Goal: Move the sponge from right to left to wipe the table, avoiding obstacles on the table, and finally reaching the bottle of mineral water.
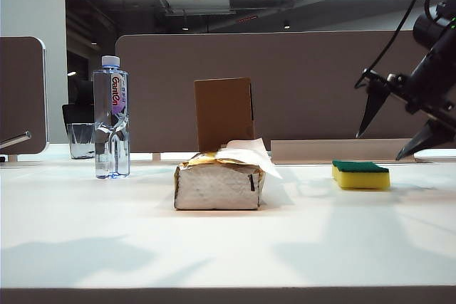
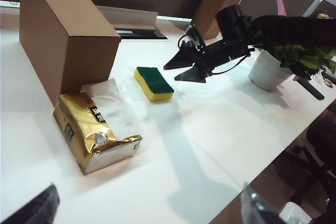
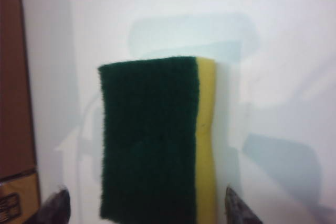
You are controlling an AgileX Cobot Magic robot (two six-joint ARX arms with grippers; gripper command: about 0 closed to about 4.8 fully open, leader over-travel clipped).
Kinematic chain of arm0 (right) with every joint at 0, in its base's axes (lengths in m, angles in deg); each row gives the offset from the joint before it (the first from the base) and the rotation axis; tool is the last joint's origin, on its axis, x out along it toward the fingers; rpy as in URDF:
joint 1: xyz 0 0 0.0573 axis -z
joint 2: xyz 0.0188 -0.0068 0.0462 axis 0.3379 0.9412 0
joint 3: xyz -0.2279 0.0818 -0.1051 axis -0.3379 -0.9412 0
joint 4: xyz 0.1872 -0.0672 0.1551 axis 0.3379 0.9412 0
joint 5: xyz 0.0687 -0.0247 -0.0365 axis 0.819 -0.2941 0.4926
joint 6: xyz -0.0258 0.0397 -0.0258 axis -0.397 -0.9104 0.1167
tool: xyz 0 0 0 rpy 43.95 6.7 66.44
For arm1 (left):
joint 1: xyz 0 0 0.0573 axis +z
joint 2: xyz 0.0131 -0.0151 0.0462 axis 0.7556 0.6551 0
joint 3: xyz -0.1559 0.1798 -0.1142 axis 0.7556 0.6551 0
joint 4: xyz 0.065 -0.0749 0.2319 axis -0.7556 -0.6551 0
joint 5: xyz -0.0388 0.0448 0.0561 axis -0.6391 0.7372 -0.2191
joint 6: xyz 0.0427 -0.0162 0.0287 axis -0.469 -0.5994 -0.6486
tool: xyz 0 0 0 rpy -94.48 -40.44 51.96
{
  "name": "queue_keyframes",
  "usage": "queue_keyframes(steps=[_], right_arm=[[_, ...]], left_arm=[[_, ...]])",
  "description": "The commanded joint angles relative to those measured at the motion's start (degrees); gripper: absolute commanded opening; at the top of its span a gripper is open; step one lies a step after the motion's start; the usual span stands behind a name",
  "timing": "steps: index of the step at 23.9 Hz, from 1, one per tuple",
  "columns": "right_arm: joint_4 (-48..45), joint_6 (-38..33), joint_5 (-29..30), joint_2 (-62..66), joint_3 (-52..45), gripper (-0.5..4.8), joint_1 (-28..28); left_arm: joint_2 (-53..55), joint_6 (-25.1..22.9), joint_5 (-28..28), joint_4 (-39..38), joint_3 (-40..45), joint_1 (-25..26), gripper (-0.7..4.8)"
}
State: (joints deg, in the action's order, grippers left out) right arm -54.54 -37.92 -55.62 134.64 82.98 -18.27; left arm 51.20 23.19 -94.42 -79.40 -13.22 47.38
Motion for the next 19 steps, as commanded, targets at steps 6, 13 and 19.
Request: queue_keyframes(steps=[6, 13, 19], right_arm=[[-2.0, 0.0, -1.7, 4.4, 0.3, 3.77, -2.5], [-4.4, 0.0, -5.5, 7.1, 0.3, 3.62, -2.8], [-4.2, 0.0, -10.1, 8.5, 0.3, 2.10, -2.9]], left_arm=[[0.0, -0.4, -0.5, 0.3, -0.3, 0.0, 4.79], [0.0, 0.2, -0.7, 0.3, -0.3, 0.0, 4.79], [0.0, 0.2, -0.7, 0.3, -0.3, 0.0, 4.79]])
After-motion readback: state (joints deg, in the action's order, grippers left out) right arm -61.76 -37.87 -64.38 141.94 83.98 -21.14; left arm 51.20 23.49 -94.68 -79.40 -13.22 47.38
